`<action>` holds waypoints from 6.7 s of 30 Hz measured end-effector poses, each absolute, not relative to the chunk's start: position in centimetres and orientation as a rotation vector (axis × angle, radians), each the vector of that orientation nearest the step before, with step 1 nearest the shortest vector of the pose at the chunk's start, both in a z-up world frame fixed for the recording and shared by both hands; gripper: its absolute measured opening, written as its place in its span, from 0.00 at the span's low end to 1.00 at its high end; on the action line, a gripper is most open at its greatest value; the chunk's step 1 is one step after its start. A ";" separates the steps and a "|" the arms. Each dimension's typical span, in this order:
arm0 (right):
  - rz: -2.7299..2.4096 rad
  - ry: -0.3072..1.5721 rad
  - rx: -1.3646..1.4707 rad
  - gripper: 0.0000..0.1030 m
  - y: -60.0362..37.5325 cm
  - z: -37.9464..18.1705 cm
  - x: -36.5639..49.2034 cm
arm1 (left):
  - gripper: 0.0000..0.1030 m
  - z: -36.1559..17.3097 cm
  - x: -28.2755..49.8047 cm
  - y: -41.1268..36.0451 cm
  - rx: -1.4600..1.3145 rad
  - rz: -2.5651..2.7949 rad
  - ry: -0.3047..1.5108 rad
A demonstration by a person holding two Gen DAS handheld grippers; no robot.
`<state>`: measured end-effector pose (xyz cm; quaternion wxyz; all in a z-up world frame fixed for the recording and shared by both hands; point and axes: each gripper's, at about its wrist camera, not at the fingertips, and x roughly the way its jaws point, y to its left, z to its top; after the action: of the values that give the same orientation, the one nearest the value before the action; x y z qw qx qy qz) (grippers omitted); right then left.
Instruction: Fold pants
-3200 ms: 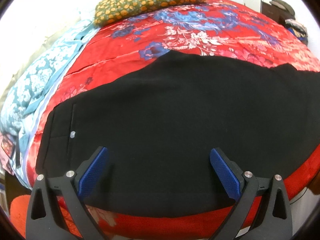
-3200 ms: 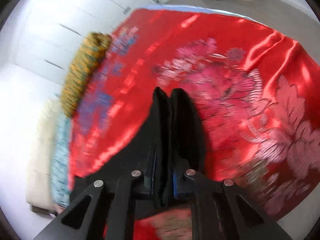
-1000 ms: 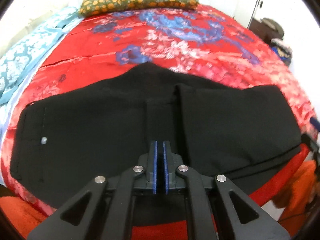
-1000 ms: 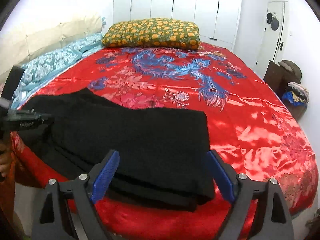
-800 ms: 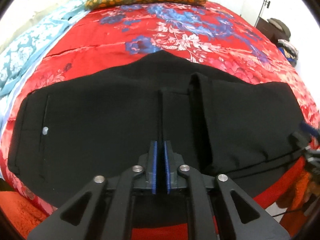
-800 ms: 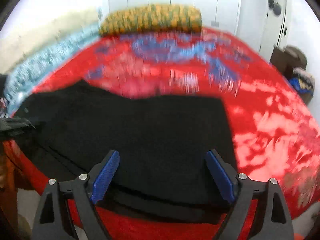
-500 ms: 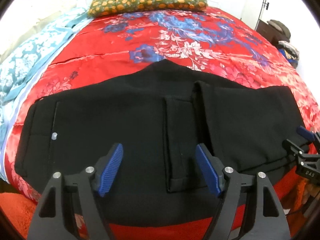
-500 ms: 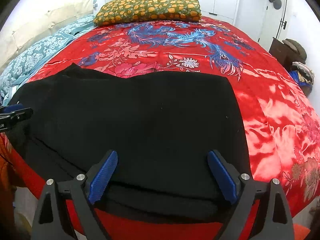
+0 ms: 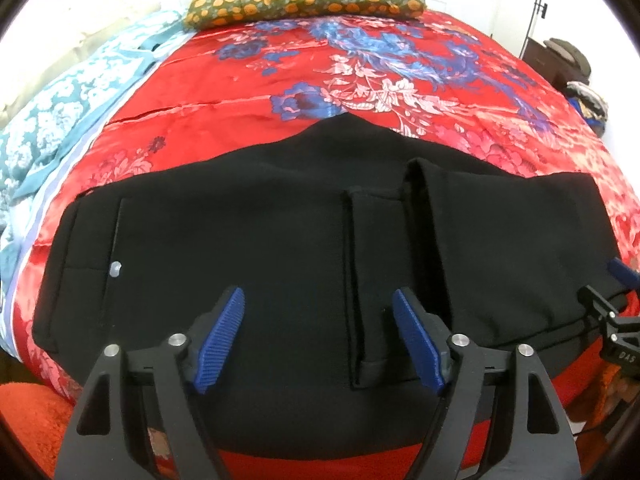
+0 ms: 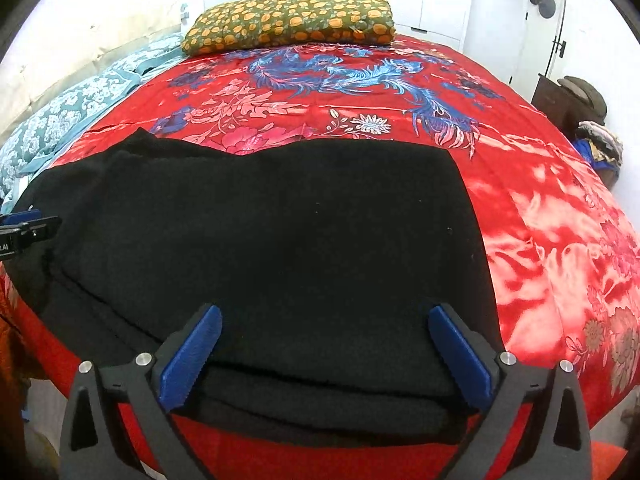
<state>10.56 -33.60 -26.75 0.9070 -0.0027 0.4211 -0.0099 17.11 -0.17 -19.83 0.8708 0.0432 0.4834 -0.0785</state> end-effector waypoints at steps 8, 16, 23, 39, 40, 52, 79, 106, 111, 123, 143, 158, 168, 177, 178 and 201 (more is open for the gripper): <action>-0.020 0.869 -0.006 1.00 -33.6 -26.8 10.5 | 0.92 -20.7 17.5 0.8 0.045 -0.132 1.037; -0.022 0.875 -0.004 1.00 -33.7 -26.7 10.5 | 0.99 -21.9 17.7 1.1 0.047 -0.110 1.073; -0.022 0.871 -0.001 1.00 -33.7 -26.7 10.5 | 1.00 -22.2 17.8 1.2 0.045 -0.111 1.074; -0.031 0.889 -0.031 1.00 -33.7 -25.6 10.1 | 0.92 -17.8 16.1 1.9 -0.074 -0.245 0.923; -0.034 0.880 -0.033 1.00 -33.7 -25.4 10.0 | 0.84 -17.1 15.8 1.2 -0.076 -0.284 0.907; -0.047 0.730 -0.088 1.00 -33.1 -22.0 7.9 | 0.02 -18.5 15.9 -4.3 0.049 -0.408 1.013; -0.064 0.805 -0.028 1.00 -34.1 -23.6 9.4 | 0.86 -18.3 17.1 4.5 -0.098 -0.140 0.981; -0.025 0.815 -0.040 1.00 -32.9 -23.5 9.1 | 0.93 -21.4 25.8 23.8 -0.345 -0.164 1.298; 0.012 0.820 -0.119 1.00 -31.4 -23.8 9.0 | 0.93 -22.7 26.4 22.0 -0.375 -0.234 1.337; 0.049 0.780 -0.096 1.00 -31.3 -23.0 8.9 | 0.18 -18.3 23.7 23.0 -0.600 -0.231 1.215; -0.121 0.548 0.350 1.00 -44.2 -17.5 5.0 | 0.10 -9.0 23.4 -11.4 -0.611 -0.707 1.220; -0.252 0.640 0.658 1.00 -54.2 -21.3 2.1 | 0.64 -16.3 20.0 -29.1 -0.131 -0.843 1.386; 0.208 0.596 0.524 1.00 -46.6 -19.1 4.2 | 0.85 -9.4 22.5 -17.7 -0.229 -0.721 1.138; 0.254 0.767 0.393 0.64 -42.5 -21.2 6.4 | 0.85 -16.7 17.9 -5.3 -0.270 -0.505 1.236; 0.253 0.781 0.386 0.49 -42.6 -21.5 6.5 | 0.85 -17.6 17.1 -4.0 -0.254 -0.477 1.240; -0.011 0.842 0.333 0.32 -44.9 -21.4 6.1 | 0.88 -18.0 13.6 -9.8 0.152 -0.465 1.011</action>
<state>6.10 -44.94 -21.40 0.8992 0.1611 0.4069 -0.0052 13.59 -9.79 -18.01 0.8465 0.0722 0.4792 -0.2204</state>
